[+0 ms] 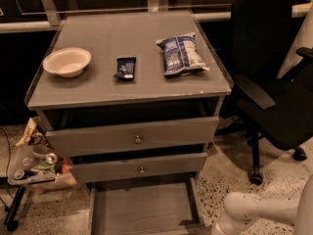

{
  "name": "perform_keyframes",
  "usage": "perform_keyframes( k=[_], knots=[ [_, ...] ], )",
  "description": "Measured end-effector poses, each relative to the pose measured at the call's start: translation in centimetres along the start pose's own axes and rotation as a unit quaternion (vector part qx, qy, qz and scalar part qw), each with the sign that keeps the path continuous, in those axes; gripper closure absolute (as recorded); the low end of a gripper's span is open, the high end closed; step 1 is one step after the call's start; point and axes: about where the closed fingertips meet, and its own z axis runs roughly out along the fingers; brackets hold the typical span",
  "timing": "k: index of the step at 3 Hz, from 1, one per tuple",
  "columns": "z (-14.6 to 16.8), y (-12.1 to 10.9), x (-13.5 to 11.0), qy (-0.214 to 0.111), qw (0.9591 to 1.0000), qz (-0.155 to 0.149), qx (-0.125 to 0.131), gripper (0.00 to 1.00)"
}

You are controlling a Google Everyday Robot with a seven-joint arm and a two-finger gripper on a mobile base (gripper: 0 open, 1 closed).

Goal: Close bottom drawer

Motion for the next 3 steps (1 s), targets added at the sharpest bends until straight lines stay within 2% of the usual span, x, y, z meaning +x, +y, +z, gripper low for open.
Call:
perform_keyframes(
  k=[1,3],
  knots=[
    [0.0,0.0,0.0,0.000,1.0000,0.000,0.000,1.00],
    [3.2,-2.8,-3.3,-0.033,0.9995,-0.001,-0.005,1.00]
  ],
)
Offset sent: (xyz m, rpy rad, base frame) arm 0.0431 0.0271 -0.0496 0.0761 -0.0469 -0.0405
